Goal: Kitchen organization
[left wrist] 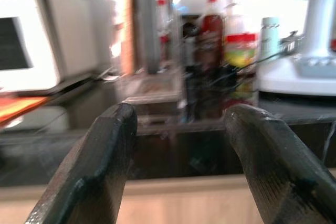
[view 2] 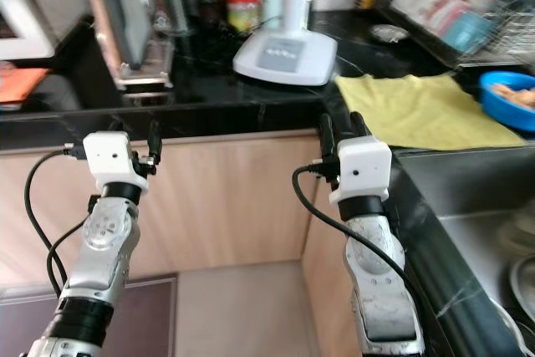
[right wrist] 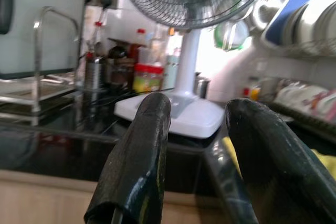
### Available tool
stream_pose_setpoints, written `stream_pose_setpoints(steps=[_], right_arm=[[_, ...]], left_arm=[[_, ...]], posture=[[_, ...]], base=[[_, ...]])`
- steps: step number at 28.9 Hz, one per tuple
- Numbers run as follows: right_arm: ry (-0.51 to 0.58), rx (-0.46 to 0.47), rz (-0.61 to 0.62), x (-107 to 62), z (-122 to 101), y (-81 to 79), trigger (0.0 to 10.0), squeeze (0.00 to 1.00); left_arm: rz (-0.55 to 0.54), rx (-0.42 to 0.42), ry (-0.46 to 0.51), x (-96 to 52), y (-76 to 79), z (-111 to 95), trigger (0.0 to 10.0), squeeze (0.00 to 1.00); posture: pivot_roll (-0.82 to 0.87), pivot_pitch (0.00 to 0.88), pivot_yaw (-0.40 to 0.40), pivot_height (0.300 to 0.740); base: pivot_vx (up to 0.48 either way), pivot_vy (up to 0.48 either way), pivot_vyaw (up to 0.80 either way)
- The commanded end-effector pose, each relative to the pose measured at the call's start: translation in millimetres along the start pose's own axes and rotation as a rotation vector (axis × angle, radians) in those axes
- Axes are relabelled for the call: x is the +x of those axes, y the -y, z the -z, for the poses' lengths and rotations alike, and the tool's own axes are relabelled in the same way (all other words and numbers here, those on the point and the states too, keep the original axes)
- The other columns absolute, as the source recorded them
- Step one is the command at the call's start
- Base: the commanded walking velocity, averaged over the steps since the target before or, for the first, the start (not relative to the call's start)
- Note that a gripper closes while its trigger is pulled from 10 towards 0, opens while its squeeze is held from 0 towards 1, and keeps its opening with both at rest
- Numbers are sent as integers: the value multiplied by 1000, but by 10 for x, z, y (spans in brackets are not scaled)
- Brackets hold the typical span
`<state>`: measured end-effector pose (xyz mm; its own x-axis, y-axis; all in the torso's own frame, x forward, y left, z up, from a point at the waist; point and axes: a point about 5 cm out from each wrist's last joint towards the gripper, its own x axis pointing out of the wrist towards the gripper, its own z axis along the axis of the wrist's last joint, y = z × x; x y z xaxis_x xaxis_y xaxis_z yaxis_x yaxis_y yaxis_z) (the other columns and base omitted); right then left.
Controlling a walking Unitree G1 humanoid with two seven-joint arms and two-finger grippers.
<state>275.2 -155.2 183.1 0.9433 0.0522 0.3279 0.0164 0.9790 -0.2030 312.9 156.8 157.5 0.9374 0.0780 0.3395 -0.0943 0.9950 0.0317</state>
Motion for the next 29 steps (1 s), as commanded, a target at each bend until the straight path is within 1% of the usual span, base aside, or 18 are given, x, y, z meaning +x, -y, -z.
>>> stream_pose_setpoints(steps=[1, 2, 3, 5, 6, 7, 8, 9, 12, 17, 19, 20, 22, 23, 24, 26, 27, 29], right_arm=[[8, 5, 11, 6, -22, 16, 10000, 0], [8, 6, 13, 6, -24, 23, 10000, 0], [9, 6, 15, 8, -24, 30, 10000, 0], [8, 4, 14, 14, -21, 30, 10000, 0], [8, 4, 14, 14, -21, 30, 10000, 0], [9, 2, 12, 23, -18, 37, 10000, 0], [9, 2, 12, 23, -18, 37, 10000, 0], [10, 1, 10, 34, -19, 46, 10000, 0], [10, 1, 11, 41, -18, 50, 10000, 0], [10, 16, 19, 42, -19, 59, 10000, 0], [4, 16, 16, 34, -7, 52, 10000, 0], [-3, 19, 9, 22, 8, 44, 10000, 0], [-4, 20, 7, 20, 10, 43, 10000, 0], [-8, 20, 6, 7, 20, 50, 10000, 0], [-9, 20, 6, 4, 22, 52, 10000, 0], [-21, 21, 9, -13, 46, 65, 10000, 0], [-31, 20, 9, -28, 70, 78, 10000, 0], [-34, 20, 8, -34, 76, 81, 10000, 0]], left_arm=[[-56, 26, 24, -46, -93, -104, 10000, 0], [-62, 30, 26, -85, -99, -130, 10000, 0], [-72, 30, 28, -165, -108, -171, 10000, 0], [-69, 36, 24, -238, -108, -194, 10000, 0], [-69, 36, 24, -238, -108, -194, 10000, 0], [-58, 58, 20, -308, -122, -191, 10000, 0], [-58, 58, 20, -308, -122, -191, 10000, 0], [-52, 80, 5, -339, -157, -154, 10000, 0], [-35, 106, -4, -333, -183, -125, 10000, 0], [-36, 125, -20, -311, -232, -147, 10000, 0], [-30, 140, -43, -338, -252, -67, 10000, 0], [-28, 157, -76, -359, -295, 34, 10000, 0], [-28, 161, -82, -362, -306, 53, 10000, 0], [-41, 153, -125, -374, -353, 146, 10000, 0], [-45, 150, -137, -378, -365, 169, 10000, 0], [-48, 170, -179, -407, -432, 279, 10000, 0], [-45, 199, -224, -464, -495, 398, 10000, 0], [-48, 211, -253, -510, -533, 472, 10000, 0]], posture=[[-105, 0, 13, 740], [-99, 0, 11, 740], [-96, 0, 9, 740], [-96, 0, 8, 740], [-96, 0, 8, 740], [-92, 0, 6, 740], [-92, 0, 6, 740], [-88, 0, 2, 740], [-88, 0, 2, 740], [-91, 0, 6, 740], [-92, 0, 5, 740], [-96, 0, 4, 740], [-96, 0, 4, 740], [-95, 0, 3, 740], [-95, 0, 3, 740], [-99, 0, 3, 740], [-99, 0, 3, 740], [-98, 0, 4, 740]], base=[[0, 0, 644], [0, 0, 625], [0, 0, 619], [0, 0, 616], [0, 0, 613], [0, 0, 613], [0, 0, 613], [0, 0, 587], [0, 0, 554], [0, 0, 0], [0, 0, 0], [0, 0, 0], [0, 0, 0], [0, 0, 0], [0, 0, 0], [0, 0, 0], [0, 0, 0], [0, 0, 0]])
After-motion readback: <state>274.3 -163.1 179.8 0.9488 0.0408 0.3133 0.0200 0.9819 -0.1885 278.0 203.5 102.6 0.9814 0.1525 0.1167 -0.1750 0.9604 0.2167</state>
